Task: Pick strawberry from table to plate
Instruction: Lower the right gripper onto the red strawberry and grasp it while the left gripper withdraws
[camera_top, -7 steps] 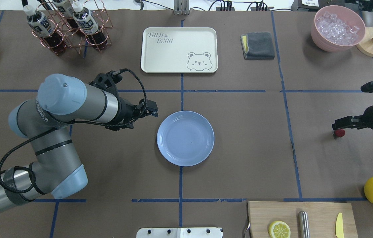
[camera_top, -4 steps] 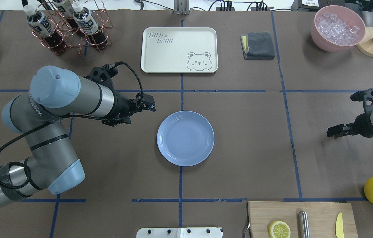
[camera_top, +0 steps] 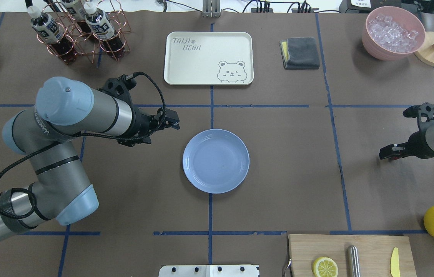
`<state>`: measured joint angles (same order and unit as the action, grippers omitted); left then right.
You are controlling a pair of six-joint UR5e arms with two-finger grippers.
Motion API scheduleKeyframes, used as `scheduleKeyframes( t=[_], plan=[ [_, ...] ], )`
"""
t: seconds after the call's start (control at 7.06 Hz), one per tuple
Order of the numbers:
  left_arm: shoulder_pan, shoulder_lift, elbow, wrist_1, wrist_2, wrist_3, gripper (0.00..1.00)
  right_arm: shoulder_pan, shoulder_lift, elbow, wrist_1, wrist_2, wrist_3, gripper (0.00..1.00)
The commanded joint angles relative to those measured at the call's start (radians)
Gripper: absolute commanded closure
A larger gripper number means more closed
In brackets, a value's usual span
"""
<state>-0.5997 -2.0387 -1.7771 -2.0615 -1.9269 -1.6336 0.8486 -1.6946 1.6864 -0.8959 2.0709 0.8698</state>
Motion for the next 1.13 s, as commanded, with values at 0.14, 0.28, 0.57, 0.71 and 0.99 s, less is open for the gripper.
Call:
scheduleKeyframes(
  t=[0.14,0.28,0.57,0.71,0.99],
  plan=[
    [0.0,0.0,0.005,0.0,0.0,0.0,0.0,0.018,-0.002,-0.002,-0.002,0.001,-0.008,0.31],
    [0.0,0.0,0.005,0.0,0.0,0.0,0.0,0.023,-0.002,-0.002,-0.002,0.001,-0.009,0.31],
    [-0.002,0.0,0.005,0.0,0.0,0.0,0.0,0.023,-0.002,-0.002,-0.002,0.001,-0.009,0.36],
    [-0.002,0.0,0.005,0.0,0.0,0.0,0.0,0.023,0.0,-0.005,-0.002,0.0,-0.009,0.51],
    [-0.002,0.0,0.005,0.0,0.0,-0.002,0.0,0.026,-0.002,-0.004,0.002,-0.005,-0.012,0.9]
  ],
)
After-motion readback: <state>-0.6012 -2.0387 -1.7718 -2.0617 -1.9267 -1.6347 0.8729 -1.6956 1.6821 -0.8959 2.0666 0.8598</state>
